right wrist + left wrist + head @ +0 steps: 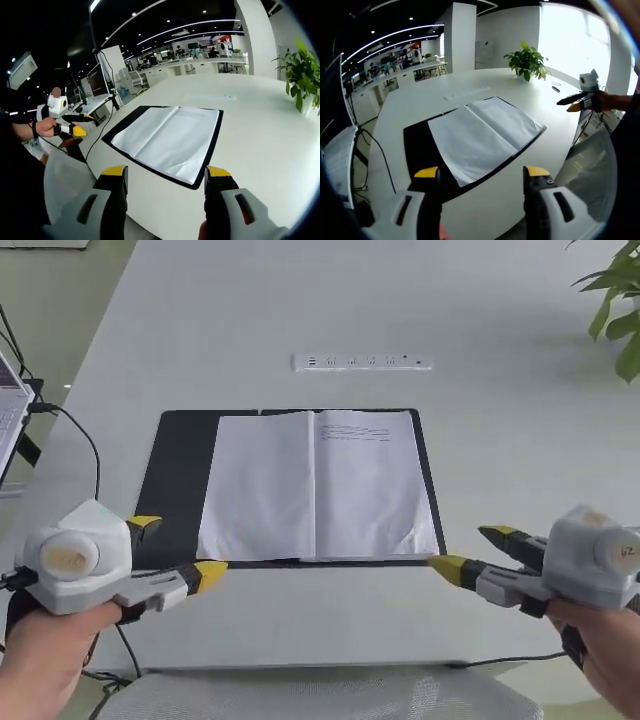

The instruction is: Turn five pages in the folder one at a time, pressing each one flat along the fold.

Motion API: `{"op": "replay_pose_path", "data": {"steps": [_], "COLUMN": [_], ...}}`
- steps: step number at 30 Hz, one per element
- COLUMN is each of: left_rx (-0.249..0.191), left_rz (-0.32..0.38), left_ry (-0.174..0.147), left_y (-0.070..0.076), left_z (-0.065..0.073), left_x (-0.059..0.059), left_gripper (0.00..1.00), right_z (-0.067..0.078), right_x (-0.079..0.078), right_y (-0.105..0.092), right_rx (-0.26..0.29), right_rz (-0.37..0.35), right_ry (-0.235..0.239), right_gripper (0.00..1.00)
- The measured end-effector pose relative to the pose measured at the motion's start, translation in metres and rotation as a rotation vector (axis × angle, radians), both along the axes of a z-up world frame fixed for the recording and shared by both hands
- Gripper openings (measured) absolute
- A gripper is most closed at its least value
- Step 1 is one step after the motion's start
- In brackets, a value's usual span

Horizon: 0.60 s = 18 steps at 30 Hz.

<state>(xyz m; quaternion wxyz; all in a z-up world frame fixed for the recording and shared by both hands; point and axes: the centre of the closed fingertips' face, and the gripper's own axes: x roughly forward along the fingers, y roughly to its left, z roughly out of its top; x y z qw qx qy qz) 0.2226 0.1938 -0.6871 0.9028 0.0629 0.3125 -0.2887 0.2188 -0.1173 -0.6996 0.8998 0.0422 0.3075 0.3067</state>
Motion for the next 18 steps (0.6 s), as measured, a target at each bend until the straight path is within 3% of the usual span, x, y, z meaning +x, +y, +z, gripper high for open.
{"op": "replay_pose_path", "data": {"steps": [7,18], "left_rx": [-0.024,-0.033], "left_rz": [0.012,-0.011], "left_ry": [0.002,0.016], "left_y": [-0.003,-0.015], "left_z": [0.001,-0.004], "left_x": [0.000,0.003], "left_gripper": [0.67,0.66], "right_z": [0.007,0.001], "right_x": [-0.001,-0.001], "right_y": [0.004,0.006], "right_rx": [-0.003,-0.018], "right_rz": [0.008,0.025], "right_ry": [-0.010,-0.003], "right_gripper": [0.62,0.61]}}
